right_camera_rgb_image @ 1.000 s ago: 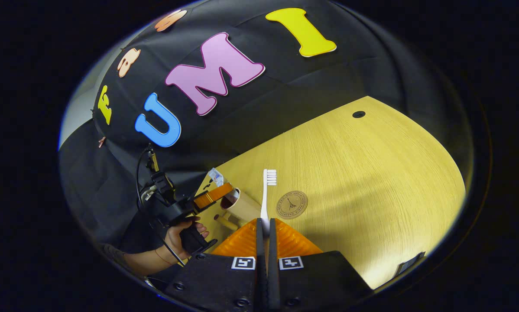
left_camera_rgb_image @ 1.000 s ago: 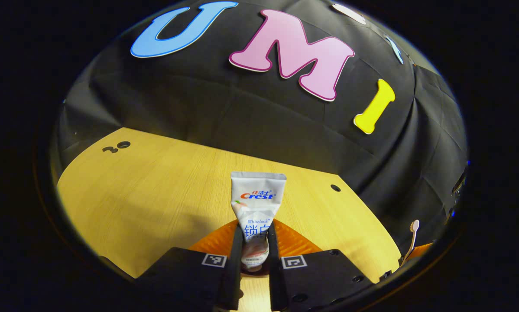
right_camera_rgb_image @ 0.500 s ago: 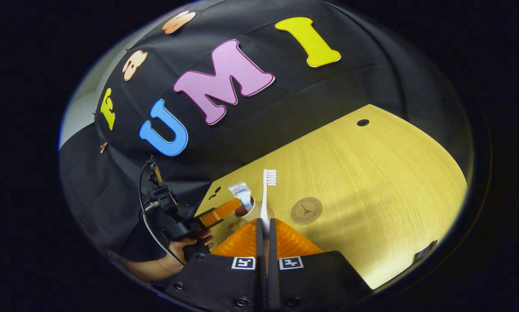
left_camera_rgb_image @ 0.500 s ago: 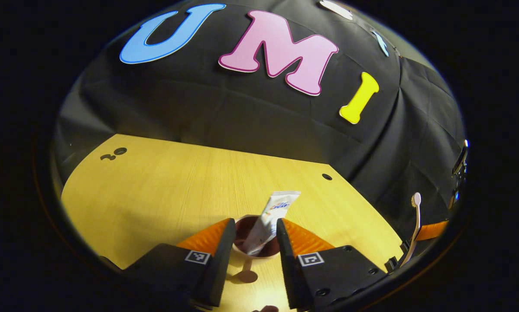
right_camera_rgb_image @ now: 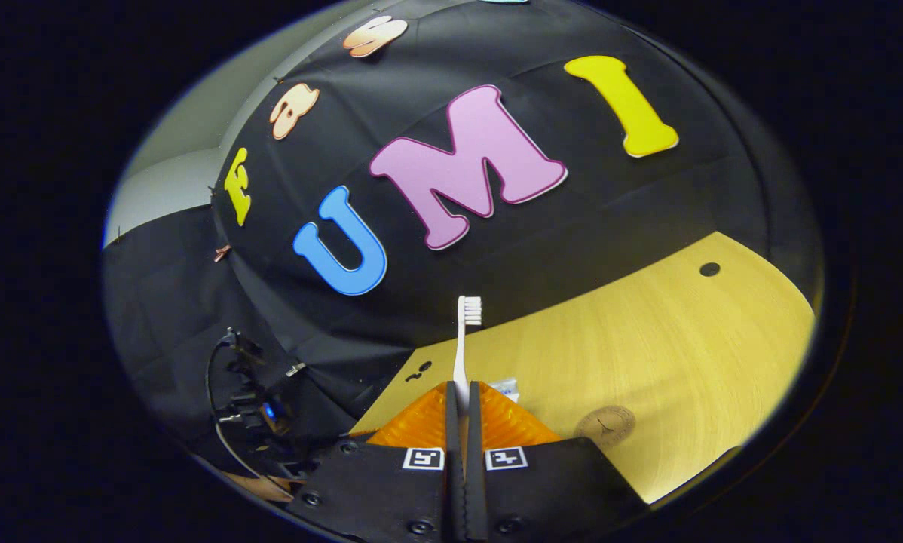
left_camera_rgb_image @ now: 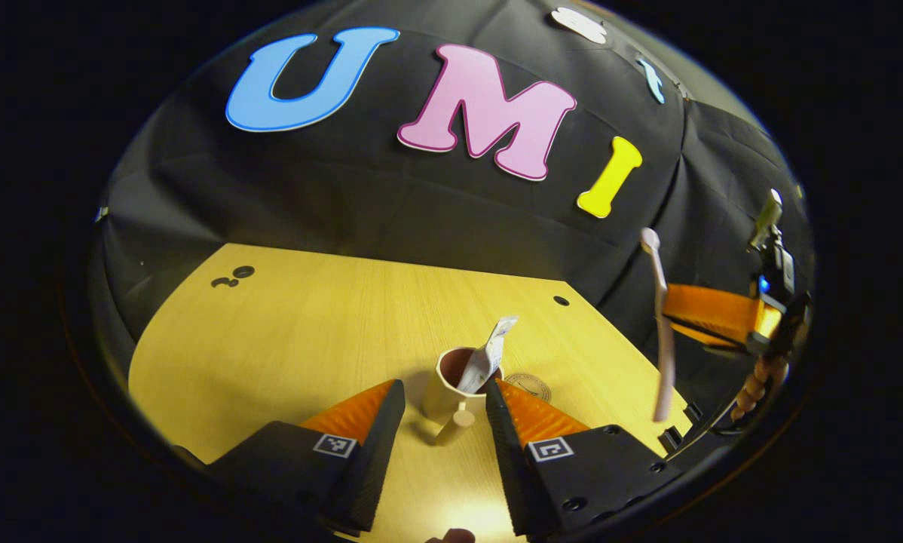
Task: Put the toothbrush and toothpaste on the desktop into the cup, then pick up the cup and place it on the coaster on the desktop.
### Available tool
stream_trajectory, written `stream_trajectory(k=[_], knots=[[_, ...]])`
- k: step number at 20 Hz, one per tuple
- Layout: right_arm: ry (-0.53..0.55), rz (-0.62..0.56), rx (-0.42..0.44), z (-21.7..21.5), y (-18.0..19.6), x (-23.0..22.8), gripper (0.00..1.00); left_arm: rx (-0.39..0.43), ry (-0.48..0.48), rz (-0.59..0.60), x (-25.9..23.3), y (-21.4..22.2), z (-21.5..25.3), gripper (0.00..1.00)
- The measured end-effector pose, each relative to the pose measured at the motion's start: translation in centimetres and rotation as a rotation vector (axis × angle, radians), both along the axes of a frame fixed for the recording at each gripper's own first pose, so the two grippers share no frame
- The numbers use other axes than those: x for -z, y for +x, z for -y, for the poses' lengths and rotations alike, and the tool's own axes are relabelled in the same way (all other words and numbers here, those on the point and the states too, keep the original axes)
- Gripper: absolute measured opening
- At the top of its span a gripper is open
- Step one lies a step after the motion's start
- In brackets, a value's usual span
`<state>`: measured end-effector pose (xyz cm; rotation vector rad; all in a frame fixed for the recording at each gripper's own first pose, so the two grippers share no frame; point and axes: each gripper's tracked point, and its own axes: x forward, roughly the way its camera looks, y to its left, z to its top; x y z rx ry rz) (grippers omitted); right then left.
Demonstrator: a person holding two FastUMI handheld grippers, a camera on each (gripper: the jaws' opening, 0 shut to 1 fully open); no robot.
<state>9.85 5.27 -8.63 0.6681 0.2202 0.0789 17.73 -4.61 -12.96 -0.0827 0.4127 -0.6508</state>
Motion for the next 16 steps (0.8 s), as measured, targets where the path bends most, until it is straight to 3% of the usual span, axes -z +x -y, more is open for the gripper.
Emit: stream_trajectory(k=[6, 10, 16], knots=[[-0.026, 0.097, -0.024, -1.8, 7.5, 0.3, 0.05, 0.015, 0.02, -0.011, 0.4, -5.7, -3.6, 0.68], [-0.079, 0.127, -0.035, -2.6, 10.8, 2.2, 0.05, 0.008, 0.093, -0.03, 3.1, -8.1, -6.5, 0.68], [-0.206, 0.125, -0.066, -4.4, 13.2, 6.0, 0.05, -0.091, 0.07, -0.116, 5.8, -9.2, -11.5, 0.68]])
